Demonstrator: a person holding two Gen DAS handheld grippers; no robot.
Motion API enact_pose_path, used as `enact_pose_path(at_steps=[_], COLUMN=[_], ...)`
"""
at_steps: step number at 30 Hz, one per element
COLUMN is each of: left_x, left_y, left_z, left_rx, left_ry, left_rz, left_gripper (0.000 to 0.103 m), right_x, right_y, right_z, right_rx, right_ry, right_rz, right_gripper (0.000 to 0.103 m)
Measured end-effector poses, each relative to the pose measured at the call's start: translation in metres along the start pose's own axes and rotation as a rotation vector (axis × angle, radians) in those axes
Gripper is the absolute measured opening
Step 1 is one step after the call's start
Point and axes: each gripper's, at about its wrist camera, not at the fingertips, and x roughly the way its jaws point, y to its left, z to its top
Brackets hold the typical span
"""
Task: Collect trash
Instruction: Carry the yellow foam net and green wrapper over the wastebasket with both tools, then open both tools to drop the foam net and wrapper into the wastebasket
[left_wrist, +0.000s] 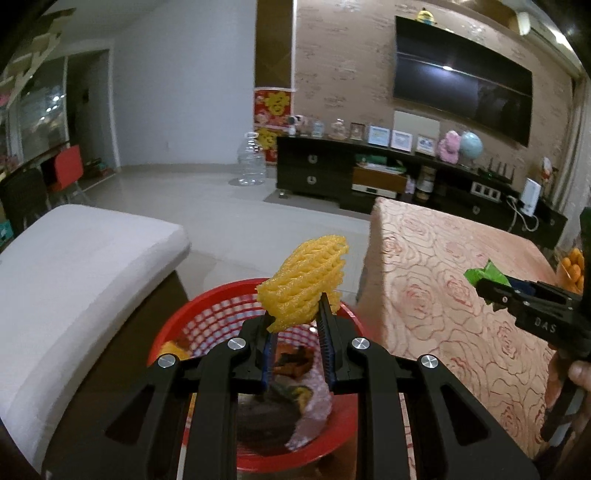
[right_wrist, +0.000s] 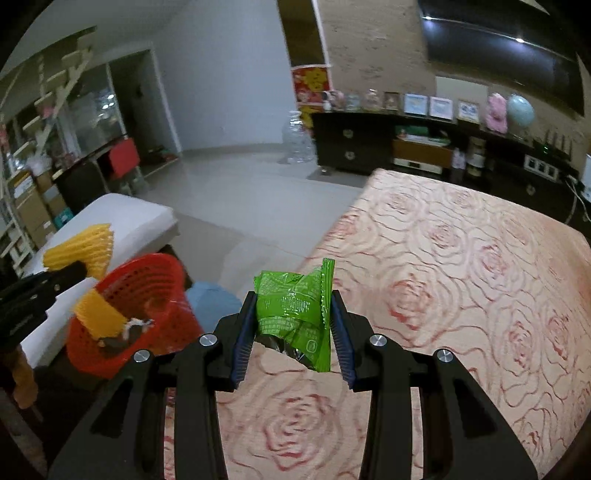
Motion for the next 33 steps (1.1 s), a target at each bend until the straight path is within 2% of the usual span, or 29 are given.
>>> enact_pose_path(at_steps=[10,19,33], left_x=[-0.015,-0.003,0.019], left_y=[0.039,0.047,0.052], left_z=[0.008,-0.001,-0.011], left_rx=[-0.058,-0.089,-0.093], left_ry=[-0.014,0.019,0.053], left_rz=[0.078,0.139,0.161], left_gripper=[0.019,0.019,0.019], right_x=[0.009,0.013,0.042], right_y=[0.055,0.102,0.125], right_z=[0.028,0.045,0.04], right_rx=[-0.063,-0.138,-0.139], right_ry=[-0.007,-0.014,0.072], right_rz=[0.118,0.237,0.278], right_gripper=[0.038,0.038,0.039])
